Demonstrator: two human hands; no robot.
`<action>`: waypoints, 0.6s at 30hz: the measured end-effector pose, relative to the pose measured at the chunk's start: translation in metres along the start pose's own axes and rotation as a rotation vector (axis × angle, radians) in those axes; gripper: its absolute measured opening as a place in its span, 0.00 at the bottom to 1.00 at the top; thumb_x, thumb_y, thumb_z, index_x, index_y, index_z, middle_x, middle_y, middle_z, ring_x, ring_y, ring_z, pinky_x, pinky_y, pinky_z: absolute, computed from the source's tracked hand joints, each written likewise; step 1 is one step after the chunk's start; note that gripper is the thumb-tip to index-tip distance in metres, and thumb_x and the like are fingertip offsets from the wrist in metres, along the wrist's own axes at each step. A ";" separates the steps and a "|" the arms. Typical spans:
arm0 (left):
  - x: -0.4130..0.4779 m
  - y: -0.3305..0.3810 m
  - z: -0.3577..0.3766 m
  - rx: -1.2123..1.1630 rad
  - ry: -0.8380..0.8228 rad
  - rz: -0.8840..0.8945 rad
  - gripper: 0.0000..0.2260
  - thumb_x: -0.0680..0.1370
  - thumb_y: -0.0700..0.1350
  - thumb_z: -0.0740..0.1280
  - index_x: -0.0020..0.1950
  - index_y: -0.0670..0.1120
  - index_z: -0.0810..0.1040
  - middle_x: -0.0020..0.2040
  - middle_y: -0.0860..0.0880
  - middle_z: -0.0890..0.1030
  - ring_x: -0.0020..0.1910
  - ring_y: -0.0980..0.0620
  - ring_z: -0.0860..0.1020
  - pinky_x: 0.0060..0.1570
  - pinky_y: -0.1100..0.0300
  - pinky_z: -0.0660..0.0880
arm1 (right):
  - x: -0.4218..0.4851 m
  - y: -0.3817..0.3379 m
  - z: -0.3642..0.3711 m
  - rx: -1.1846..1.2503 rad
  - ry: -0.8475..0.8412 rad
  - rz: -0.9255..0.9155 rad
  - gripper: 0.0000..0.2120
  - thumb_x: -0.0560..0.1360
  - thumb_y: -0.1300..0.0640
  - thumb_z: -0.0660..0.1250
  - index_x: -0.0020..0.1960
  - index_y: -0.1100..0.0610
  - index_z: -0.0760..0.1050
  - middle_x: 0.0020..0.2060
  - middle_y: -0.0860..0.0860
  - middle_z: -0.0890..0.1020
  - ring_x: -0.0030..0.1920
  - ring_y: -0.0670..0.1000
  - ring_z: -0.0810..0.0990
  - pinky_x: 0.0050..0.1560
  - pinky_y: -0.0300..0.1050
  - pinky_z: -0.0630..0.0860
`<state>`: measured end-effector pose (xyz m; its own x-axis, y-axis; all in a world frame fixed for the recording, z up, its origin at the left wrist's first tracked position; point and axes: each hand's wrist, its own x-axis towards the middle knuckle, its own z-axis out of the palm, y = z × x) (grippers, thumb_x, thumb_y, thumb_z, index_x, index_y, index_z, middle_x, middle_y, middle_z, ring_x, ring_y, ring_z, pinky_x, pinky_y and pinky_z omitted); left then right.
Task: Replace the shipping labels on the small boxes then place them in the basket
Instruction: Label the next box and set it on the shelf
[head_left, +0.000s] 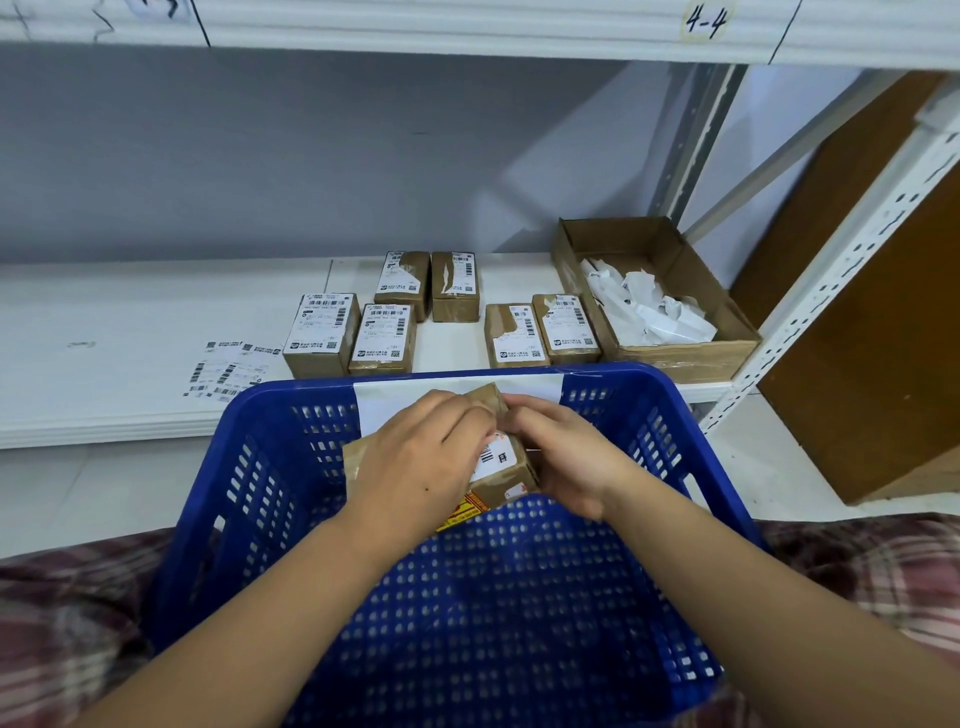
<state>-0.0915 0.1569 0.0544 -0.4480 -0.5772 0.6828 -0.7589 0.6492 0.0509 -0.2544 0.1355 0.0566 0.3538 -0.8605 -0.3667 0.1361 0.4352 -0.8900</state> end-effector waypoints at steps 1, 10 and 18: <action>-0.001 0.000 0.001 -0.002 -0.014 -0.008 0.10 0.77 0.41 0.61 0.44 0.40 0.80 0.41 0.46 0.82 0.40 0.46 0.80 0.36 0.53 0.79 | 0.000 0.000 0.000 -0.007 0.022 -0.005 0.13 0.78 0.60 0.64 0.62 0.57 0.78 0.43 0.54 0.83 0.43 0.52 0.81 0.43 0.47 0.77; -0.004 0.001 0.006 -0.073 -0.061 -0.056 0.01 0.78 0.43 0.58 0.48 0.47 0.67 0.40 0.46 0.82 0.38 0.48 0.80 0.32 0.56 0.78 | 0.004 -0.001 -0.002 -0.049 0.094 0.029 0.12 0.78 0.60 0.64 0.60 0.57 0.78 0.40 0.53 0.83 0.37 0.48 0.82 0.35 0.43 0.78; -0.006 0.000 0.008 -0.070 -0.125 -0.048 0.01 0.77 0.42 0.56 0.46 0.47 0.64 0.42 0.44 0.83 0.39 0.45 0.81 0.34 0.52 0.78 | 0.007 -0.002 -0.005 -0.043 0.140 0.044 0.12 0.76 0.60 0.65 0.59 0.56 0.76 0.37 0.52 0.82 0.35 0.49 0.82 0.35 0.43 0.77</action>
<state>-0.0923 0.1565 0.0444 -0.4709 -0.6626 0.5825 -0.7478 0.6501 0.1349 -0.2563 0.1268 0.0548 0.2253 -0.8706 -0.4374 0.0825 0.4644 -0.8818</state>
